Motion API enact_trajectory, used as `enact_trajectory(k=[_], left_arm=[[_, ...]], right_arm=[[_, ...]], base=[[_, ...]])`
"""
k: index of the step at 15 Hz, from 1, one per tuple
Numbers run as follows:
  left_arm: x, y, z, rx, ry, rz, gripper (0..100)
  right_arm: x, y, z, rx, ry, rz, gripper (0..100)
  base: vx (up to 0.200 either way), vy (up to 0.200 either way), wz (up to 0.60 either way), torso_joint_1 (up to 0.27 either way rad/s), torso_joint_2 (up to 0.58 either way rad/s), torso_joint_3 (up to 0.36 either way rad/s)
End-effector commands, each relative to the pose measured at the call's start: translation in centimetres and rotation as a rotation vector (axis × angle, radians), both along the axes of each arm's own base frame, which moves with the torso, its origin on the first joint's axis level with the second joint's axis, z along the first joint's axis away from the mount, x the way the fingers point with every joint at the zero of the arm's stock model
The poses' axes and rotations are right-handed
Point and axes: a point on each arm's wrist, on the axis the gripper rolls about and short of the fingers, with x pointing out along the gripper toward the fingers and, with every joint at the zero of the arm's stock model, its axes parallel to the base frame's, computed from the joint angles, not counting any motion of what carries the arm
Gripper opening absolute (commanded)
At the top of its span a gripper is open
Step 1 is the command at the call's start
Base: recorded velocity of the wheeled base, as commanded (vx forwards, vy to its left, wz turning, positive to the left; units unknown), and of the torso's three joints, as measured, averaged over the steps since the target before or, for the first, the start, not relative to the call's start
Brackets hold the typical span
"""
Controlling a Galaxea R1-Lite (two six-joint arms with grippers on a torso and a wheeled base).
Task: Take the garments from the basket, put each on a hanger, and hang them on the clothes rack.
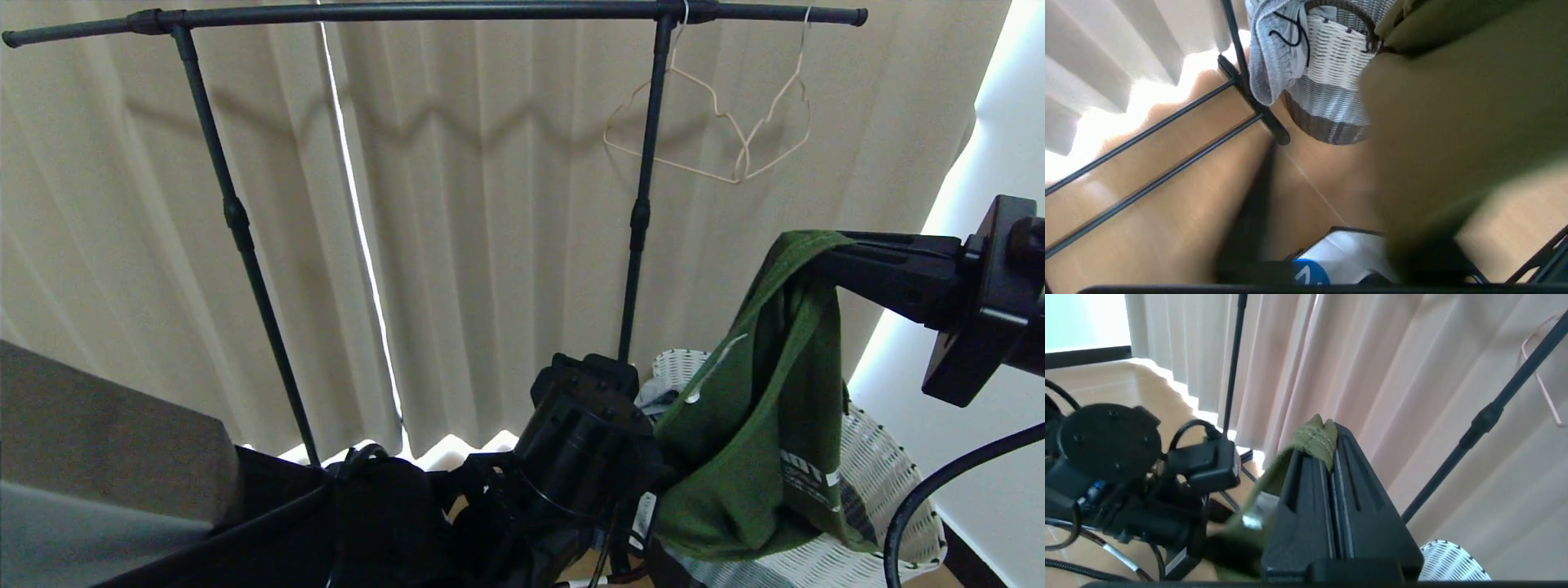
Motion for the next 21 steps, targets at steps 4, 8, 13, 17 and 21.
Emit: enact_trajectory(k=[4,8,13,17,21], left_arm=[[-2.3,3.8,3.3,-0.035,-0.078,0.016,0],[-2.1,10.8,10.8,-0.060,-0.325,0.077,0],[-0.8,15.4,18.4,-0.095,-0.404,0.179,0],[-0.5,16.4,20.3,-0.088,-0.393,0.180,0],[-1.5,17.0,20.0,-0.055,-0.312,0.099,0]], right_arm=[[0.3,0.2,-0.4,-0.009,0.013,-0.001,0],[1.1,0.7,-0.8,-0.022,0.032,-0.001,0],[1.2,0.7,-0.4,0.001,-0.002,-0.005,0],[3.6,0.5,-0.1,0.014,-0.023,-0.073,0],[5.8,0.8,-0.3,0.036,-0.061,-0.111,0]], base=[[0.000,0.000,0.00,0.000,0.00,0.000],[0.000,0.000,0.00,0.000,0.00,0.000],[0.000,0.000,0.00,0.000,0.00,0.000],[0.000,0.000,0.00,0.000,0.00,0.000],[0.000,0.000,0.00,0.000,0.00,0.000]])
